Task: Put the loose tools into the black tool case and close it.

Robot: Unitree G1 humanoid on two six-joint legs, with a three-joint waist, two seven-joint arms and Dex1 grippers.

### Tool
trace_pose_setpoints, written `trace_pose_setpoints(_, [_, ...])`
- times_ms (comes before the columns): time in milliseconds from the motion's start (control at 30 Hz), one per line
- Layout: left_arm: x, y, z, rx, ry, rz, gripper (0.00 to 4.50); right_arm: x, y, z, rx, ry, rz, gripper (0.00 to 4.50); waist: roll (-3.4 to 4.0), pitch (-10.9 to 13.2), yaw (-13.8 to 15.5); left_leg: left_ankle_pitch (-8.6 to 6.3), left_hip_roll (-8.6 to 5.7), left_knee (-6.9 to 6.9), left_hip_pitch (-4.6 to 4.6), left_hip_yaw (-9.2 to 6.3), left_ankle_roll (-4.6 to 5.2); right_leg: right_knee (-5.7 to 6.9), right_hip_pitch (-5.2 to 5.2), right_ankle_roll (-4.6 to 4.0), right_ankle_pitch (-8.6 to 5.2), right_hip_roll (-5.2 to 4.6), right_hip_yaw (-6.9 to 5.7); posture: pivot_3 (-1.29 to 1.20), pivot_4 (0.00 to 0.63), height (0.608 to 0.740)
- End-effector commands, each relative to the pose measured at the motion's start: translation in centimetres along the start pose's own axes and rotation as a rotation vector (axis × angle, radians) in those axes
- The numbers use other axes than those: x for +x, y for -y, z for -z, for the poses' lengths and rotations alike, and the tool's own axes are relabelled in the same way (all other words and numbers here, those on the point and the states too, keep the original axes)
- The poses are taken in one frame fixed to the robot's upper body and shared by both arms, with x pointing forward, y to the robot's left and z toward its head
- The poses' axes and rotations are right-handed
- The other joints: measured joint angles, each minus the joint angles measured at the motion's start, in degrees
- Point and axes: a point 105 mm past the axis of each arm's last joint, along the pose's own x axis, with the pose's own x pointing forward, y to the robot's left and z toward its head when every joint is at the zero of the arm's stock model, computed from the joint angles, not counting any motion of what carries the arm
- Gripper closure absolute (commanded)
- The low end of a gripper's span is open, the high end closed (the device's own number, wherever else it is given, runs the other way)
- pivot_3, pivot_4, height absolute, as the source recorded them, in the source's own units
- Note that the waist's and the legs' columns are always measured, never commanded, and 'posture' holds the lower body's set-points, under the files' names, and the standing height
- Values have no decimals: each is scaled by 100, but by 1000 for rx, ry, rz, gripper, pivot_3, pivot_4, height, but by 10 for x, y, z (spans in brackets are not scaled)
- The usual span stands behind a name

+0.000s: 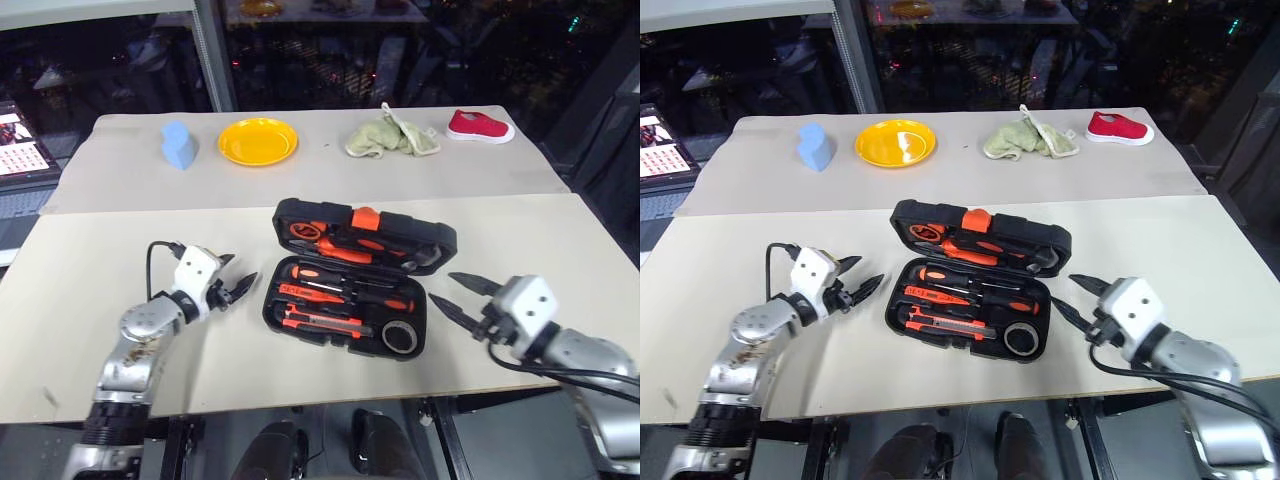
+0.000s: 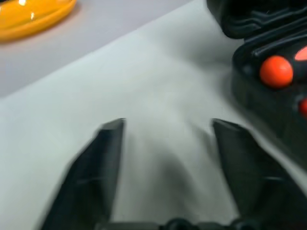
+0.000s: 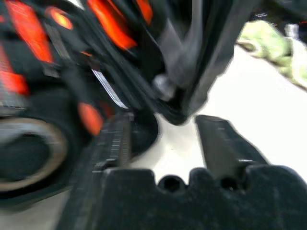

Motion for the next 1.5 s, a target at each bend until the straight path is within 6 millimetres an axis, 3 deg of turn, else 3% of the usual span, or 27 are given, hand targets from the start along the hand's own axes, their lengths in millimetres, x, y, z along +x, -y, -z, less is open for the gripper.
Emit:
trace_pose_setpoints(33, [-16,-20,-19,-39,-24,80,2,-34,-26,-11,173,-59,-207,446,-5,-2,13,0,6,0,5,-3,2,-2,6,-1,-1,8,-1,0,150,740])
trace_pose_setpoints(67, [-16,-24,-19,-44,-41,95,0,-40,-34,-9,222,-89,-251,98,-6,-3,21,-1,6,-1,4,-3,4,-4,6,0,-1,6,-2,0,150,740])
trace_pose_setpoints(100, [-16,-26,-20,-49,-52,106,0,-44,-39,-8,256,-109,-278,27,-7,-3,27,-1,7,-2,7,-4,4,-6,10,1,-2,8,-3,0,150,740])
trace_pose_setpoints(167, [-14,-25,-21,-49,-70,162,0,-50,-51,-5,295,-150,-333,27,-5,-4,27,-4,8,0,11,-1,6,-8,19,7,-5,4,-2,0,150,740])
trace_pose_setpoints(267, [4,-28,-28,9,-107,244,0,-54,-85,0,364,-214,-468,27,-13,-5,27,-8,5,0,11,2,1,-7,21,44,-28,-1,-2,0,150,740])
trace_pose_setpoints(367, [27,-28,-41,67,-105,305,0,-44,-99,-1,368,-220,-483,699,-29,-5,63,-8,6,1,3,2,-13,-6,12,46,-28,-2,-3,0,150,740])
trace_pose_setpoints(467, [52,-21,-53,158,-102,375,610,-31,-106,0,345,-210,-477,1772,-36,-7,106,-12,1,9,2,4,-55,-8,13,41,-24,-10,-3,0,150,740])
trace_pose_setpoints(600, [86,-4,-67,262,-93,462,2130,-8,-103,9,294,-220,-428,3065,-54,-3,112,-1,-7,12,-9,9,-74,-12,6,15,-3,-34,0,0,150,740])
trace_pose_setpoints(633, [92,2,-68,291,-94,486,2587,-3,-102,12,279,-225,-422,3573,-58,-2,106,-1,-6,14,-12,9,-69,-11,2,15,-2,-35,-2,0,150,740])
trace_pose_setpoints(733, [106,18,-70,360,-95,559,3533,14,-97,17,238,-221,-392,4437,-63,1,99,19,-6,12,-30,8,-31,-12,-15,13,0,-33,-2,0,150,740])
trace_pose_setpoints(800, [112,28,-72,379,-94,599,4326,26,-93,19,209,-214,-360,4500,-65,2,96,19,-5,12,-43,8,-30,-16,-23,11,1,-33,-3,0,150,740])
trace_pose_setpoints(1000, [112,61,-75,429,-93,786,4428,54,-51,20,136,-189,-145,4500,-65,3,99,13,-5,32,-63,3,-17,-14,-28,14,2,-26,-10,0,150,740])
trace_pose_setpoints(1100, [75,77,-59,439,-168,1035,4428,57,-20,18,95,-165,3,4500,-63,3,74,-2,-6,70,-78,5,8,-12,-29,28,11,-13,-9,0,150,740])
trace_pose_setpoints(1167, [60,85,-54,430,-193,1105,4428,57,-11,16,90,-156,51,4500,-59,2,-24,-10,-7,81,-82,8,19,-8,-31,31,12,-12,-4,0,150,740])
trace_pose_setpoints(1367, [70,74,-65,494,-165,997,4428,41,-22,22,103,-202,13,4500,-49,1,79,-9,-12,83,-89,-6,17,-11,-34,35,13,-5,-11,0,150,740])
trace_pose_setpoints(1500, [77,73,-113,465,-61,990,4428,20,-37,22,132,-228,-29,4500,-49,2,123,-6,-12,84,-93,-5,15,-9,-33,34,12,-2,-10,0,150,740])
